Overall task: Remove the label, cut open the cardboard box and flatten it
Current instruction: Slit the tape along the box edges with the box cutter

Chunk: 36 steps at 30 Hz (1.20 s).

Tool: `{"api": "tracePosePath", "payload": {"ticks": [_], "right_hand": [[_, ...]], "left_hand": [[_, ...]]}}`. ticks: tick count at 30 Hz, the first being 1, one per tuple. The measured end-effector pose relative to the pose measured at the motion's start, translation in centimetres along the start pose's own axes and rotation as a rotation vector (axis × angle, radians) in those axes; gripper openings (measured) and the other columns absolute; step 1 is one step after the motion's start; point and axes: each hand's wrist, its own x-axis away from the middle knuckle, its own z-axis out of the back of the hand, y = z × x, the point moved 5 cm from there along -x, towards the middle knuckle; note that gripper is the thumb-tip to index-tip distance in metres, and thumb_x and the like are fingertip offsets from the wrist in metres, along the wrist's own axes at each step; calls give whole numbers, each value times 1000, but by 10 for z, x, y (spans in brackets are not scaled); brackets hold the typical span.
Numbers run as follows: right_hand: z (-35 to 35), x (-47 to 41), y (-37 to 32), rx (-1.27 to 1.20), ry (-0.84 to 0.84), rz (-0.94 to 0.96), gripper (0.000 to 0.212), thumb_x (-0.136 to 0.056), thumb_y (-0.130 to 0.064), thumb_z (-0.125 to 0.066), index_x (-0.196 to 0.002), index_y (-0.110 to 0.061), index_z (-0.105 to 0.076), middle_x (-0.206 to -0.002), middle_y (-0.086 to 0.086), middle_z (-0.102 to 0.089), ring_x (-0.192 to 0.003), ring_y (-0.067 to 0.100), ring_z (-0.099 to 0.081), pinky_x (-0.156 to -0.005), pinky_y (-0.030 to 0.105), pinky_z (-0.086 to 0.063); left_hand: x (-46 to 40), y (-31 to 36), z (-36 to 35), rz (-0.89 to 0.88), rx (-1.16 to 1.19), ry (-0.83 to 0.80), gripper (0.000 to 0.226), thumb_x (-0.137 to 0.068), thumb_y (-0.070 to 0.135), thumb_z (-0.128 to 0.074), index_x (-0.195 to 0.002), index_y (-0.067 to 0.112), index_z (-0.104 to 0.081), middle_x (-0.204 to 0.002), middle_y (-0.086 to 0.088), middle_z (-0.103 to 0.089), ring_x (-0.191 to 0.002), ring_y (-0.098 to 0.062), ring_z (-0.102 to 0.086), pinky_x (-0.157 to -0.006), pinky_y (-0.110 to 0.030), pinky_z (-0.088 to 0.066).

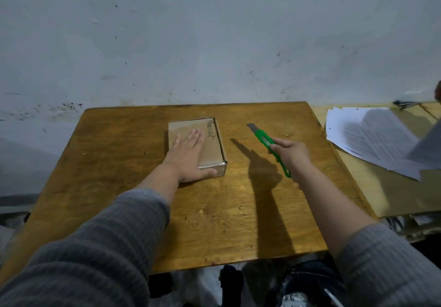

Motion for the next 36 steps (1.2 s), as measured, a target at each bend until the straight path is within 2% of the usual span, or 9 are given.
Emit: {"api": "tracePosePath", "payload": {"ticks": [6,10,16,20,23,27,30,33,36], "right_hand": [[-17,-29,2,-69,40,-191,31,-87,-13,-59,-111,-29,-68,-111,-2,-64,-80,15,-53,-54,24,-38],[-30,-39,5,-172,82,-327,10,-83,-25,-66,-86,-17,-70,-95,3,-63,-82,20,-53,-55,28,-35],[-60,-60,-4,-210,21,-270,36,-95,-9,-46,-116,-30,-65,-114,2,-61,-91,20,-53,-66,29,-41],[-67,-63,-7,-166,-16,-229,51,-97,-2,-31,-136,-31,-49,-129,7,-53,-94,23,-51,-67,31,-42],[-71,-67,-7,-151,-6,-240,54,-97,0,-30,-141,-29,-41,-139,6,-46,-113,27,-48,-85,34,-40],[-74,-76,-5,-173,50,-195,49,-95,-6,-44,-141,-22,-41,-139,4,-48,-120,27,-48,-88,32,-41],[-73,-83,-2,-33,134,-92,52,-85,-13,-66,-135,-20,-50,-135,5,-51,-115,26,-55,-93,33,-48],[-66,-88,1,157,240,3,42,-84,-17,-66,-126,-18,-58,-134,8,-51,-116,28,-56,-96,44,-49],[-59,-88,6,396,279,61,39,-88,-25,-62,-127,-20,-57,-129,8,-51,-119,28,-48,-96,42,-41]], "left_hand": [[-6,-1,-8,2,-30,99,114,-74,87,-28,-152,13,10,-160,-5,13,-147,-17,11,-119,-48,3],[-5,-3,-10,12,-32,164,111,-73,87,-24,-152,16,8,-160,-2,12,-147,-14,11,-120,-47,1],[-8,-5,-12,22,-16,157,110,-73,87,-21,-152,17,10,-159,0,17,-146,-13,15,-120,-46,3],[-7,-3,-12,18,-27,137,109,-74,87,-21,-151,18,13,-158,1,20,-145,-14,17,-120,-46,5],[-9,-5,-12,20,-24,133,109,-74,87,-21,-151,18,14,-157,1,21,-145,-14,17,-120,-46,5],[-10,-5,-13,19,-20,132,109,-74,86,-21,-151,18,14,-157,0,22,-145,-14,18,-119,-46,6],[-11,-6,-14,24,-30,127,109,-74,87,-21,-150,18,15,-156,0,23,-145,-14,19,-119,-46,6],[-12,-6,-15,25,-17,113,110,-73,87,-21,-150,18,15,-155,1,25,-145,-14,19,-119,-46,8],[-13,-7,-17,33,-23,109,110,-72,87,-22,-150,19,17,-155,1,26,-144,-13,21,-119,-46,7]]}}
